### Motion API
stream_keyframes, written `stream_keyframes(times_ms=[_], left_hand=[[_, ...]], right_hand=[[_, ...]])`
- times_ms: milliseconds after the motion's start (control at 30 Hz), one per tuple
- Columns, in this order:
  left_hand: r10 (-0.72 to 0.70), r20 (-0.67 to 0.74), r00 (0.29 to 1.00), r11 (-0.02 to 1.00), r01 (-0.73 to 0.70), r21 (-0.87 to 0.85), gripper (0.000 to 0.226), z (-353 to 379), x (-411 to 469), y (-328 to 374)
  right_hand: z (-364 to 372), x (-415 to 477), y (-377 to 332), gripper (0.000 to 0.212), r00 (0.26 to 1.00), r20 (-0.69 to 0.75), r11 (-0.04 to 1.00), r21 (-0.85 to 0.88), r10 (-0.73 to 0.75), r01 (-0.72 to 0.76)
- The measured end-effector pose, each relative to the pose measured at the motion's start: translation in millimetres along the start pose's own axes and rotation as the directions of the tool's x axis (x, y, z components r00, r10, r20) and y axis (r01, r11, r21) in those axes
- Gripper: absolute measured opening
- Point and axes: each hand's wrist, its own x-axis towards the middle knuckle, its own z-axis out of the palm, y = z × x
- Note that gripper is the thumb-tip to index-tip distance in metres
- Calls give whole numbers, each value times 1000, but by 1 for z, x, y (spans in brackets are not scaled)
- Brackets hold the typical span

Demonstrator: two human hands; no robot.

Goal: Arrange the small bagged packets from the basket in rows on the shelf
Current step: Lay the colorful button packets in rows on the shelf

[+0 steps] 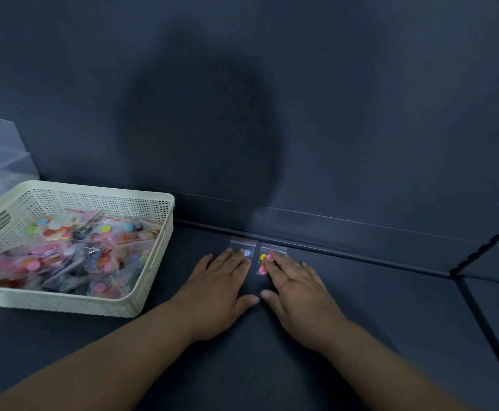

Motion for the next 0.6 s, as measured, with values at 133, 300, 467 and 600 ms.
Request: stream_keyframes(times_ms=[133,300,467,600], left_hand=[[-9,-56,998,1000,10,11,77,-10,2,1],[-38,-175,984,999,41,15,97,-32,-11,3],[-96,-334,938,990,124,63,78,-71,-39,-4],[-223,-388,895,965,259,44,54,-94,-67,-32]], right_hand=[[-16,3,-2,60,1000,-6,998,59,3,-3],[-39,7,-12,56,994,-86,995,67,-72,78],[-58,27,-39,53,962,-161,975,-11,-222,223],[-73,37,-73,51,920,-221,945,-30,-323,325]])
